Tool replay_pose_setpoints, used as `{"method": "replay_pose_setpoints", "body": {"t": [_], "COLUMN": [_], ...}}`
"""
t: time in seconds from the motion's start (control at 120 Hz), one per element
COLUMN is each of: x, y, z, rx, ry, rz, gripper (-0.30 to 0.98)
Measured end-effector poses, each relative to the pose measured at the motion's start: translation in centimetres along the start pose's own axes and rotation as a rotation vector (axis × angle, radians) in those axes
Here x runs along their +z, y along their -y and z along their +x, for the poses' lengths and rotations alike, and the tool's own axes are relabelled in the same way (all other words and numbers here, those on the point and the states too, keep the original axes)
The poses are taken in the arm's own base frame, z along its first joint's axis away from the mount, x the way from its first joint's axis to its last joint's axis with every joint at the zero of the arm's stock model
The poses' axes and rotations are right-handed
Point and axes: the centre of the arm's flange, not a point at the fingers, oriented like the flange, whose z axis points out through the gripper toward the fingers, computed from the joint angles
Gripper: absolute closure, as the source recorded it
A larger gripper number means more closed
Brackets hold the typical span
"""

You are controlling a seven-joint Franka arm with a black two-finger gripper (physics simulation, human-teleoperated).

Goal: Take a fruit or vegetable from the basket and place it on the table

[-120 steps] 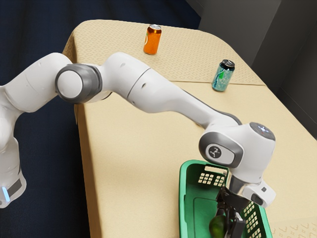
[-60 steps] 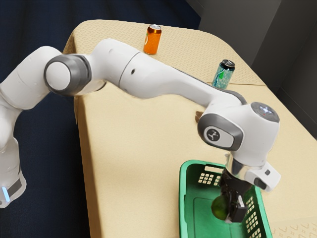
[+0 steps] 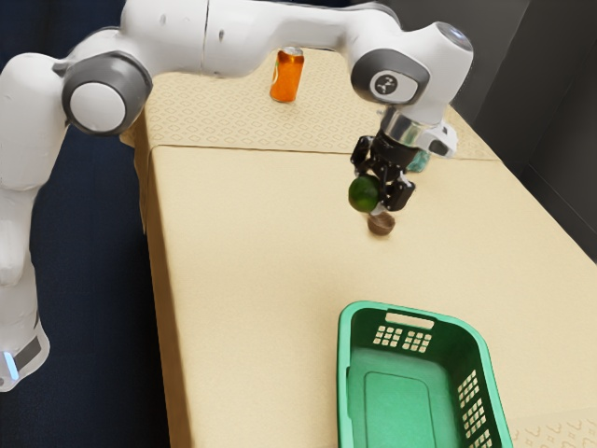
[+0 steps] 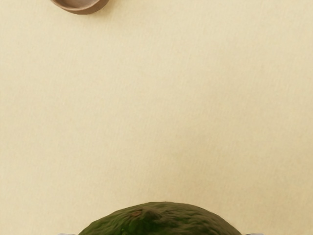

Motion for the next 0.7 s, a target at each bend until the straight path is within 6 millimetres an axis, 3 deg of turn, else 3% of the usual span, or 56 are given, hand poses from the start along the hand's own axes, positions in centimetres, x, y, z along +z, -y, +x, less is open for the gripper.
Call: {"method": "replay_pose_setpoints", "body": {"t": [0.05, 0.308, 0.392, 0.492, 0.7], "x": [1.2, 7.3, 9.0, 9.5, 9.9], "y": [1.9, 7.7, 8.1, 8.0, 8.3], "z": [1.1, 4.4, 5.2, 5.6, 6.0], "rx": [-0.007, 0.006, 0.024, 0.050, 0.088], "ry": [0.036, 0.146, 0.162, 0.156, 0.154], "rz": [-0.019, -0.079, -0.092, -0.102, -0.151], "gripper": [0.28, 0.28, 0.28, 0.27, 0.07]}}
